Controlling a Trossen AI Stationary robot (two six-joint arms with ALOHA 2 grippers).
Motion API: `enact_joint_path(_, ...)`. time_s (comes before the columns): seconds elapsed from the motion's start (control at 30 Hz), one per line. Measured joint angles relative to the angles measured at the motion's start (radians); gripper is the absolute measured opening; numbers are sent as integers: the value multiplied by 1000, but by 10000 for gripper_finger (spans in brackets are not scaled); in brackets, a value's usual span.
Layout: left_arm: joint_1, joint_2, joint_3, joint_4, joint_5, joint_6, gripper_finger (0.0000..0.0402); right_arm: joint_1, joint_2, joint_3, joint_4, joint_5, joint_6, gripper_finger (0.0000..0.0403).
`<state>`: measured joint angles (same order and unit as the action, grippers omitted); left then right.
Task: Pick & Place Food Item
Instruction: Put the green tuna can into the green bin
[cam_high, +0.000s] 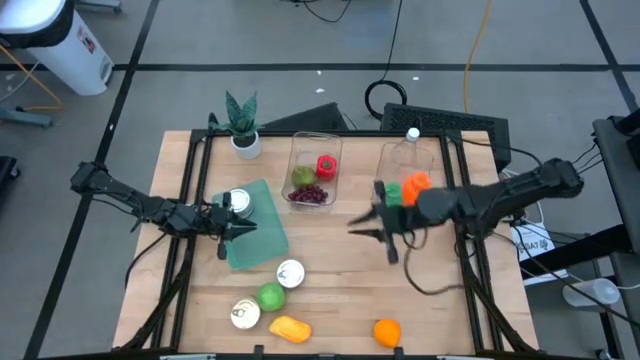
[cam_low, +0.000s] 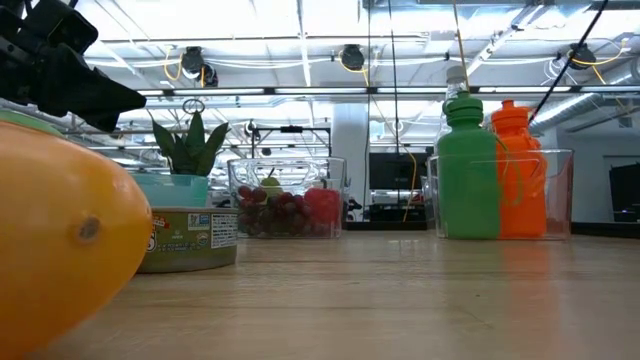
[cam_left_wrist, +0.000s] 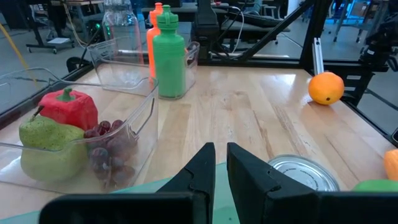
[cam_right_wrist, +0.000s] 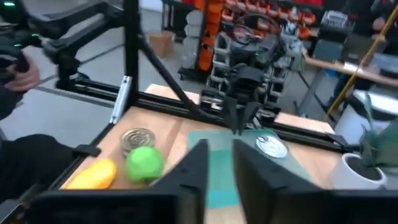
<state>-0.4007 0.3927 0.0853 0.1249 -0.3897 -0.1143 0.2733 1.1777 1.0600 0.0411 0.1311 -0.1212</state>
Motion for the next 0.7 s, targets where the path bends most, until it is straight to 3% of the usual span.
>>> enact_joint_path(0.1,0,0,0,1,0,0,49,56,-15,-136,152,-1,-35,9)
enact_joint_path(0.33,0,0,0,40,-3,6,49,80,128,-368,713,-4,-86,15)
enact_joint_path(0.5,0,0,0,90,0,-1,49,43,265,-343,737,-4,-163,2)
enact_joint_path(0.57,0,11,0,117,55,-18,49,29,300,-321,730,-5,-124,3)
enact_joint_path(0.7,-10,79,0,187,95,-11,49,-8,362,-251,636,-113,-37,1)
